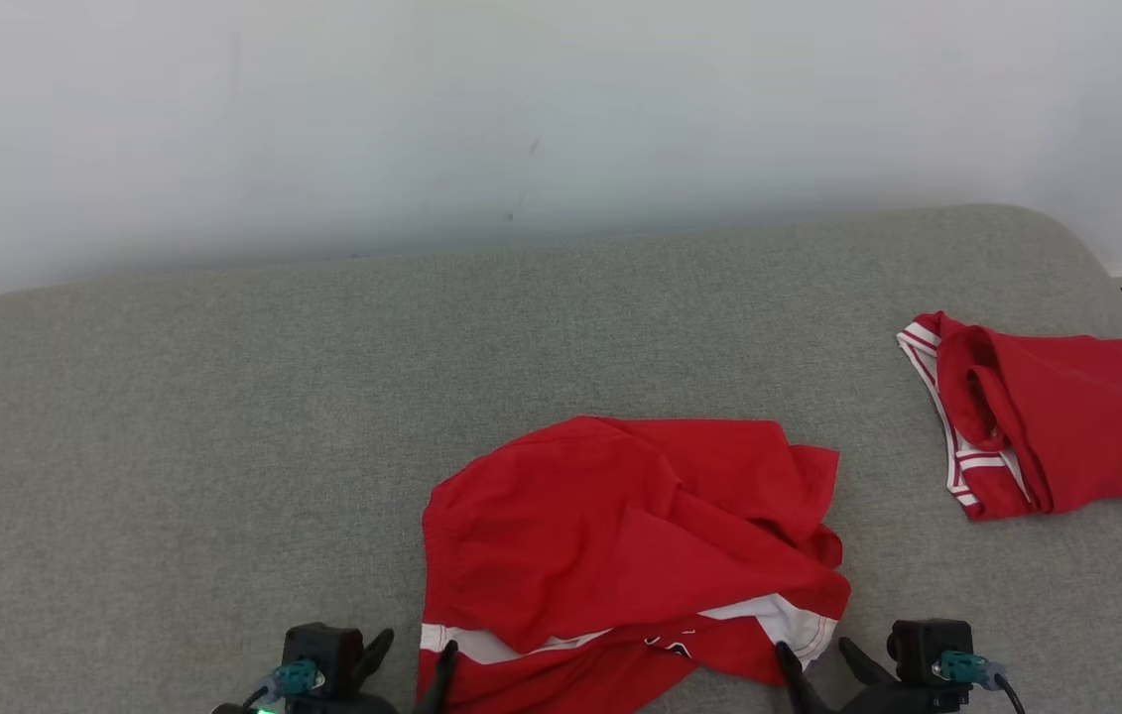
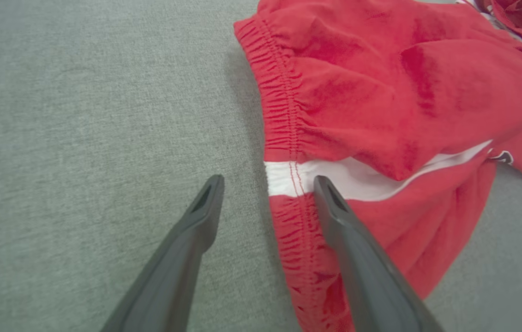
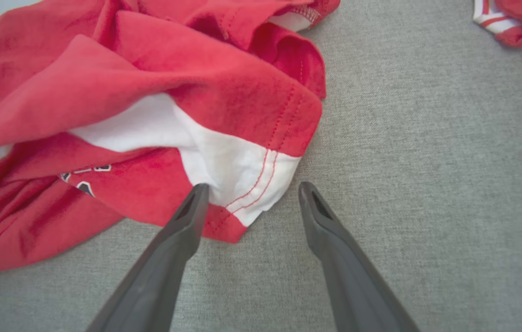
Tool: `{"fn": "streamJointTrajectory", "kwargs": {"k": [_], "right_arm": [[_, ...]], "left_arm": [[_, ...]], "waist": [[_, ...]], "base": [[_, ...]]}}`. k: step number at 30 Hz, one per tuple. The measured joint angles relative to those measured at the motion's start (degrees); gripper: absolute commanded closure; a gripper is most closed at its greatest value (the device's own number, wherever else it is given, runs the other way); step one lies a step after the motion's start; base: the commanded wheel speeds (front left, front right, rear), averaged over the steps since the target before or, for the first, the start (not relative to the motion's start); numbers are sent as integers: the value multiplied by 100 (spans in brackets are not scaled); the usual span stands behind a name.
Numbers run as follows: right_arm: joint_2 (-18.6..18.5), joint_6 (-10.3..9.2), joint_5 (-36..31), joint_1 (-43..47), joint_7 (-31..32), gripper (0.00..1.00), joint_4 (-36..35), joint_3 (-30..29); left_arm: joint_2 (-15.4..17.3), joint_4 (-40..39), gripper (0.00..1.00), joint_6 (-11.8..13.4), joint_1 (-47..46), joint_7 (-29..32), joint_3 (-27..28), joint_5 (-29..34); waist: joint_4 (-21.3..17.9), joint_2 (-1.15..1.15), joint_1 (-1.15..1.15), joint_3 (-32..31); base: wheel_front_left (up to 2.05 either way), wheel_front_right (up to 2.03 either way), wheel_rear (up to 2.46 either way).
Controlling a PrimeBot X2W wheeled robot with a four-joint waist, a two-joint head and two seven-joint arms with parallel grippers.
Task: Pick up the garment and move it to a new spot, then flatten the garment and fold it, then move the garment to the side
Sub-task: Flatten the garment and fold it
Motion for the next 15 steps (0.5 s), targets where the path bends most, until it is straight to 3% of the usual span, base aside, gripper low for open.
{"fn": "streamJointTrajectory", "kwargs": {"k": [7,9,10,11,14,15], "right_arm": [[-29,0,121,-148,-145,0,171,192],[-31,0,152,-202,-190,0,214,244],[-33,0,158,-229,-201,0,232,261],[-35,0,168,-250,-221,0,250,274],[-41,0,202,-307,-248,0,337,310],[-44,0,209,-335,-265,0,369,318]], "left_arm": [[-21,310,1,-7,-244,153,-312,-315],[-25,359,11,-7,-331,156,-377,-421],[-25,388,42,-7,-379,157,-413,-455],[-23,414,53,-7,-415,158,-453,-478],[-11,485,100,-8,-482,145,-550,-557],[-2,498,100,-8,-508,118,-600,-575]], "waist": [[-25,0,0,54],[-44,1,0,92],[-52,0,0,115],[-60,0,0,137],[-78,1,0,200],[-83,0,0,218]], "base": [[0,0,0],[0,0,0],[0,0,0],[0,0,0],[0,0,0],[0,0,0]]}}
